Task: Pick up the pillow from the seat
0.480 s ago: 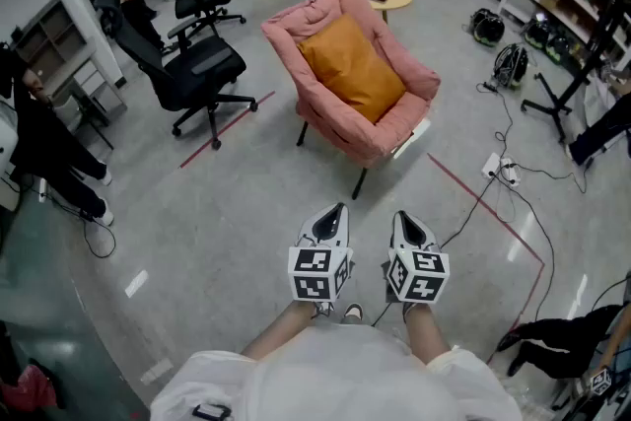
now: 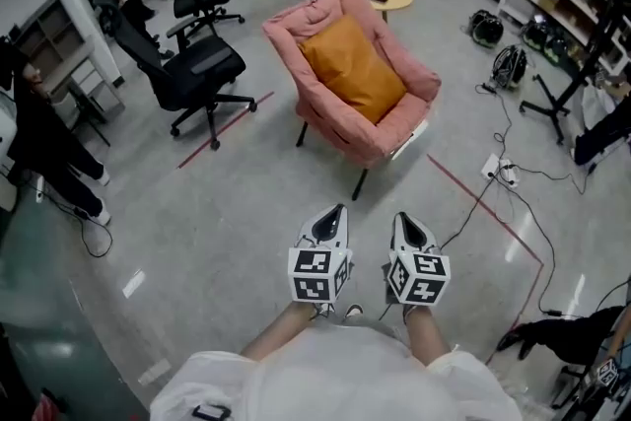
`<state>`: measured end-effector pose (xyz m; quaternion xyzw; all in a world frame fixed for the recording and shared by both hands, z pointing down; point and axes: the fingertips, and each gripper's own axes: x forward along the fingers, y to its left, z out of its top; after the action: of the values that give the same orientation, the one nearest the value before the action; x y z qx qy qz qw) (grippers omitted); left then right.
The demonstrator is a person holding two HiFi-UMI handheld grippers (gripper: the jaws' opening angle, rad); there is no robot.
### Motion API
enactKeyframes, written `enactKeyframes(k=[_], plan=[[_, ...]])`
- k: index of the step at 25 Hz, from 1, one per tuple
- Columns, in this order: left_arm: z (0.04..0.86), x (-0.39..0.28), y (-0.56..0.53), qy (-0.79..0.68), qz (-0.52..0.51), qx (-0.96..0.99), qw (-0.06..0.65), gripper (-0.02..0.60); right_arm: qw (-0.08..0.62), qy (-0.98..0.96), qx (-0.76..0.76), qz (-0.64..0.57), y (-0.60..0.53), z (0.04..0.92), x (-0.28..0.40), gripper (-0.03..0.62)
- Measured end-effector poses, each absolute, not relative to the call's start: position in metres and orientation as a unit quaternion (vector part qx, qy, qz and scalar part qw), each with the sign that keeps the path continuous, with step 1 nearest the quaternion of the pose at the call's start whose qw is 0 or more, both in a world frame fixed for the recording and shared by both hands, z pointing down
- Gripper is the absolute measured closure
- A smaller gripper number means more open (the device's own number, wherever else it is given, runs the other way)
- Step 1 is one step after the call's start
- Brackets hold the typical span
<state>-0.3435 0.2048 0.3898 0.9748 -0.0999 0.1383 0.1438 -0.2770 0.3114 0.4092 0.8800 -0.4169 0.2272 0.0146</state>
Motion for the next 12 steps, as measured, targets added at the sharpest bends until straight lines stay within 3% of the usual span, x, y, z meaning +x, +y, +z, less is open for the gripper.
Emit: enactKeyframes(k=[12], plan=[[0.409,-0.318,0.2,-0.095,0.157,0.972,0.143,0.574,0.0,-0.388,0.888,0.248,0.323,0.43,-0.248,0.564]])
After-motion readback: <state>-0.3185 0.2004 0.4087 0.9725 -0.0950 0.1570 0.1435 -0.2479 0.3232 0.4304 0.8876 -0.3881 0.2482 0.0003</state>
